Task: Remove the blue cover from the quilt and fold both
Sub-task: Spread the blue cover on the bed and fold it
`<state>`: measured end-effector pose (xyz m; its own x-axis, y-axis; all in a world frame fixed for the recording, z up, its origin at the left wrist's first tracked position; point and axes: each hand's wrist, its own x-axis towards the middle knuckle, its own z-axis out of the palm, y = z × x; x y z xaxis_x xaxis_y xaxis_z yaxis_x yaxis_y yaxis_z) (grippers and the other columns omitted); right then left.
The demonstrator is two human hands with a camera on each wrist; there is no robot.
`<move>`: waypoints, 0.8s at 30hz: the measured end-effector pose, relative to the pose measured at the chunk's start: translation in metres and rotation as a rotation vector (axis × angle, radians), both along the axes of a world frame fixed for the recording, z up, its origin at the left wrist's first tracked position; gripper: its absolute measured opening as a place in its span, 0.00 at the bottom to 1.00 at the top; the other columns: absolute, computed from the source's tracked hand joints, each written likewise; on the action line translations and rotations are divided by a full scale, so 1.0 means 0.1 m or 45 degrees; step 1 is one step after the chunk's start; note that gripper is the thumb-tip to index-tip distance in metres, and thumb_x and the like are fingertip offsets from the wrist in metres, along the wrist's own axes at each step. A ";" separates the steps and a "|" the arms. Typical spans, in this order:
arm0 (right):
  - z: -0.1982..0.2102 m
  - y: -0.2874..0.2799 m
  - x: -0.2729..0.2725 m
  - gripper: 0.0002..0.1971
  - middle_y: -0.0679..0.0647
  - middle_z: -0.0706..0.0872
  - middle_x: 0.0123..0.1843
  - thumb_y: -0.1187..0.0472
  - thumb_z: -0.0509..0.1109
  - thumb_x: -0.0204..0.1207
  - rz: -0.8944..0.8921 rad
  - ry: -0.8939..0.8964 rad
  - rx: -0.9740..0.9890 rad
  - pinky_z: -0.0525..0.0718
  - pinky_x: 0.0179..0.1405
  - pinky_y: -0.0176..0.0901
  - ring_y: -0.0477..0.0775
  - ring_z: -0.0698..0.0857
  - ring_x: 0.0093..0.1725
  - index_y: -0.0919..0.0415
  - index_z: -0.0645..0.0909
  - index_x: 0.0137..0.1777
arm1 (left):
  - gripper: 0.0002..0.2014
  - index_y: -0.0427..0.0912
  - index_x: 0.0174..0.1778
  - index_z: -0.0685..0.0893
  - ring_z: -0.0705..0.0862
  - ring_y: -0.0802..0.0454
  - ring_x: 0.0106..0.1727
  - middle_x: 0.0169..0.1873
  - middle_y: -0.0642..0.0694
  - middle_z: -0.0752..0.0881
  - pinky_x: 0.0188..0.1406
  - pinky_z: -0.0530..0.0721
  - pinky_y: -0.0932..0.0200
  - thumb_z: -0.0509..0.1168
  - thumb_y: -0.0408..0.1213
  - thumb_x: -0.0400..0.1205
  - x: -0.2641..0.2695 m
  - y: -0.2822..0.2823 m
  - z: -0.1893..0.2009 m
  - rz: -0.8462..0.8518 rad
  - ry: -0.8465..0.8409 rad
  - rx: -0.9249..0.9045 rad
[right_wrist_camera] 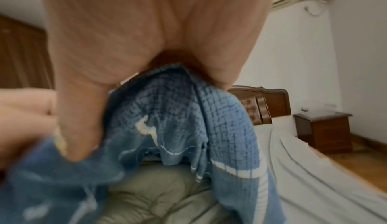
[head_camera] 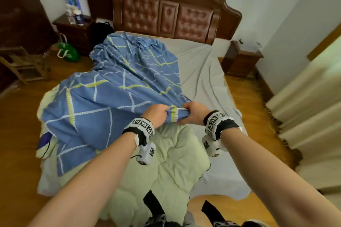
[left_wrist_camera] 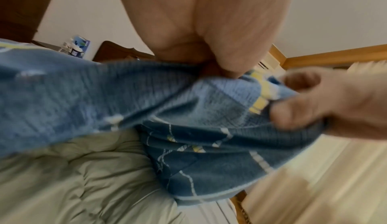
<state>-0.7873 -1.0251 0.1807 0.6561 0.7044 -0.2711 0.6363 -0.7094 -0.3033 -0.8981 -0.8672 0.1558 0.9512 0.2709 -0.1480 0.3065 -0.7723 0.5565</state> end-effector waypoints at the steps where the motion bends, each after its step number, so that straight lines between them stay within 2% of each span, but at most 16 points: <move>1: -0.10 -0.06 0.07 0.18 0.54 0.87 0.47 0.45 0.81 0.66 0.035 -0.078 -0.060 0.77 0.42 0.43 0.57 0.84 0.47 0.52 0.82 0.50 | 0.16 0.42 0.61 0.87 0.81 0.32 0.60 0.59 0.31 0.85 0.49 0.75 0.52 0.56 0.30 0.84 0.03 -0.04 0.02 0.008 0.009 -0.026; 3: -0.31 -0.15 0.23 0.16 0.55 0.88 0.54 0.48 0.75 0.71 0.029 -0.208 -0.103 0.81 0.47 0.47 0.62 0.85 0.53 0.50 0.81 0.56 | 0.16 0.41 0.59 0.88 0.82 0.33 0.60 0.58 0.32 0.86 0.51 0.77 0.54 0.57 0.29 0.83 0.08 -0.15 0.10 0.030 0.045 -0.031; 5: -0.51 -0.25 0.41 0.16 0.54 0.87 0.57 0.45 0.72 0.73 -0.038 -0.275 -0.097 0.80 0.45 0.47 0.63 0.87 0.54 0.49 0.78 0.57 | 0.14 0.40 0.54 0.88 0.83 0.36 0.54 0.55 0.32 0.86 0.53 0.80 0.50 0.58 0.30 0.81 0.13 -0.30 0.22 0.077 0.082 0.009; 7: -0.65 -0.38 0.61 0.15 0.54 0.88 0.57 0.44 0.71 0.74 -0.092 -0.271 -0.084 0.78 0.44 0.47 0.62 0.87 0.54 0.48 0.77 0.56 | 0.12 0.38 0.51 0.87 0.81 0.38 0.48 0.53 0.31 0.86 0.51 0.79 0.50 0.58 0.29 0.80 0.17 -0.46 0.28 0.170 0.093 0.038; 9: -0.71 -0.52 0.84 0.11 0.58 0.88 0.57 0.52 0.67 0.76 -0.125 -0.264 -0.060 0.79 0.47 0.48 0.63 0.86 0.56 0.49 0.78 0.57 | 0.15 0.39 0.57 0.87 0.82 0.36 0.55 0.60 0.32 0.84 0.56 0.78 0.50 0.57 0.29 0.81 0.19 -0.63 0.32 0.279 0.125 0.061; 11: -0.72 -0.60 1.05 0.12 0.60 0.87 0.58 0.57 0.64 0.76 -0.148 -0.278 -0.002 0.80 0.50 0.50 0.64 0.85 0.58 0.51 0.79 0.59 | 0.18 0.42 0.63 0.87 0.81 0.34 0.63 0.63 0.35 0.84 0.60 0.77 0.50 0.56 0.30 0.83 0.17 -0.80 0.32 0.391 0.141 0.065; 15: -0.72 -0.74 1.27 0.13 0.62 0.88 0.56 0.59 0.65 0.77 -0.221 -0.263 0.149 0.81 0.52 0.51 0.66 0.86 0.59 0.51 0.81 0.60 | 0.15 0.38 0.53 0.89 0.82 0.34 0.56 0.52 0.35 0.87 0.46 0.75 0.54 0.56 0.28 0.82 0.04 -1.13 0.36 0.577 0.125 0.003; 18: -0.79 -0.94 1.42 0.09 0.64 0.88 0.56 0.59 0.66 0.78 -0.320 -0.096 0.315 0.82 0.53 0.52 0.68 0.86 0.57 0.52 0.80 0.57 | 0.21 0.38 0.52 0.90 0.84 0.35 0.54 0.51 0.35 0.89 0.54 0.81 0.49 0.53 0.39 0.74 -0.17 -1.28 0.37 0.708 0.099 -0.032; 20: -0.81 -1.05 1.48 0.12 0.64 0.87 0.58 0.58 0.70 0.76 -0.388 0.027 0.446 0.82 0.55 0.54 0.69 0.85 0.58 0.52 0.77 0.58 | 0.22 0.39 0.40 0.87 0.84 0.35 0.46 0.38 0.38 0.86 0.43 0.81 0.49 0.51 0.46 0.70 -0.28 -1.38 0.35 0.776 0.085 -0.001; 22: -0.78 -1.17 1.48 0.19 0.64 0.85 0.60 0.60 0.73 0.73 -0.459 0.098 0.538 0.82 0.57 0.56 0.70 0.84 0.58 0.54 0.73 0.62 | 0.19 0.43 0.29 0.77 0.79 0.39 0.36 0.25 0.46 0.77 0.33 0.72 0.52 0.55 0.56 0.72 -0.33 -1.52 0.33 0.824 0.072 0.049; 23: -0.76 -1.24 1.47 0.20 0.65 0.85 0.61 0.62 0.73 0.72 -0.488 0.120 0.556 0.82 0.57 0.57 0.70 0.84 0.59 0.55 0.73 0.63 | 0.21 0.47 0.28 0.74 0.77 0.43 0.34 0.24 0.49 0.75 0.31 0.70 0.54 0.59 0.61 0.73 -0.34 -1.59 0.31 0.817 0.083 0.076; 24: -0.74 -1.32 1.47 0.20 0.66 0.85 0.60 0.64 0.73 0.72 -0.507 0.134 0.570 0.82 0.56 0.57 0.71 0.84 0.59 0.57 0.73 0.63 | 0.20 0.52 0.30 0.76 0.78 0.47 0.34 0.25 0.52 0.77 0.33 0.72 0.55 0.63 0.66 0.73 -0.34 -1.66 0.30 0.791 0.119 0.116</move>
